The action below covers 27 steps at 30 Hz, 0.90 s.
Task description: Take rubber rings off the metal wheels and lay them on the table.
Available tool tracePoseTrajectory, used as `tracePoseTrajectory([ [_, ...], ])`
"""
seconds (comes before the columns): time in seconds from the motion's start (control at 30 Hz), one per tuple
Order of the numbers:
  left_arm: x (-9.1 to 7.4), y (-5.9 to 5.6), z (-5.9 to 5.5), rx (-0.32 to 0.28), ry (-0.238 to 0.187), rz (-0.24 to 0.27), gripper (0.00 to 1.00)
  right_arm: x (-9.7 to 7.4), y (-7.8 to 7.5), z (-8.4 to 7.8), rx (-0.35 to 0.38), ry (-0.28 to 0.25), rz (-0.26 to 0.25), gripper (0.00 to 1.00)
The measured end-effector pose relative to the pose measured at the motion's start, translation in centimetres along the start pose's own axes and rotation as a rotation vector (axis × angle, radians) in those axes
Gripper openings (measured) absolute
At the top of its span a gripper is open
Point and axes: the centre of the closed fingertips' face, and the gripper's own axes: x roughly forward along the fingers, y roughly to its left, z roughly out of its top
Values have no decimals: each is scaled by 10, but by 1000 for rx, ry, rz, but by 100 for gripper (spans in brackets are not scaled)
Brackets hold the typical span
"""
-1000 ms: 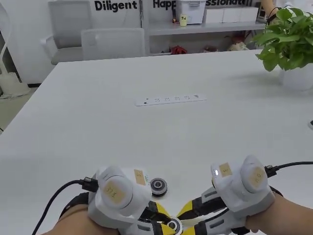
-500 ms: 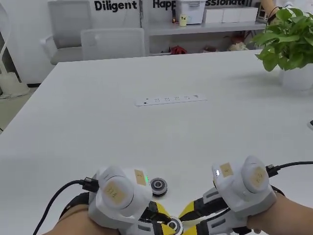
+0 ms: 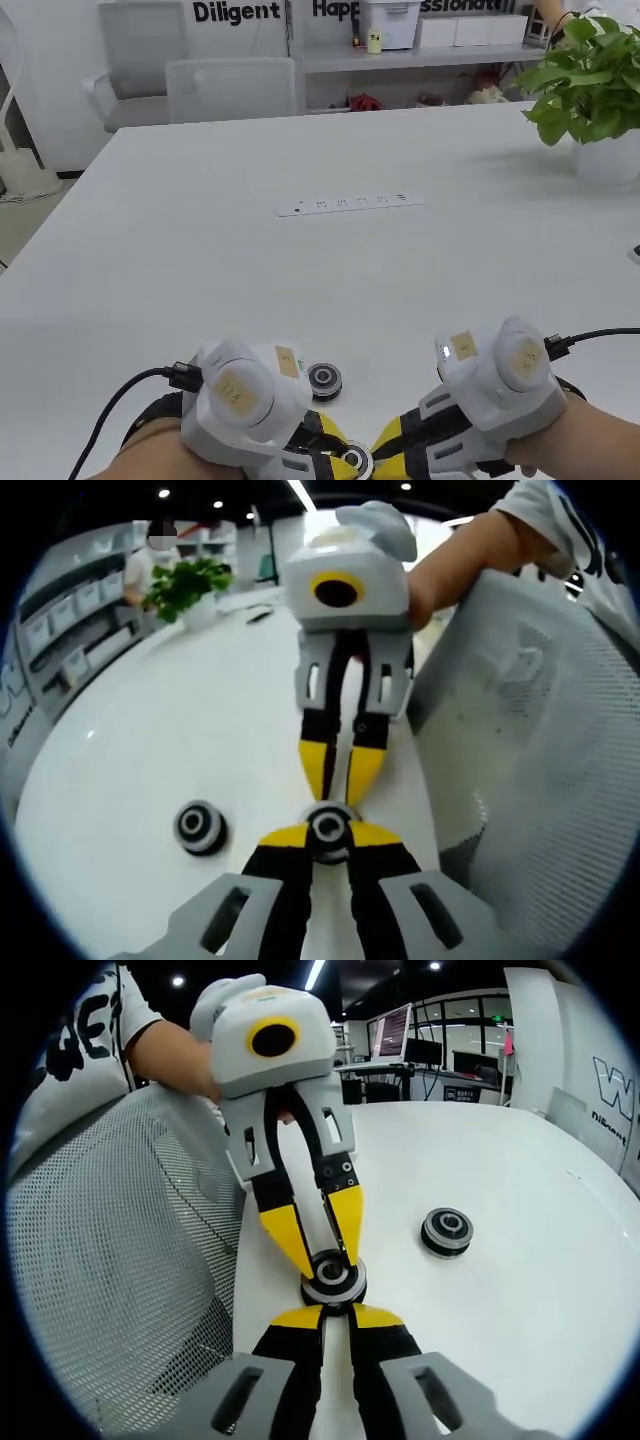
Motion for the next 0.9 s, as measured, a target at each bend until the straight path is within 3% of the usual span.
tracePoseTrajectory([
  [0.33,1,0,1,-2,-2,2,13,-2,-2,-1,53,-5,-7,0],
  [0.9,1,0,1,-7,-3,6,13,-8,-11,2,289,-84,-18,0],
])
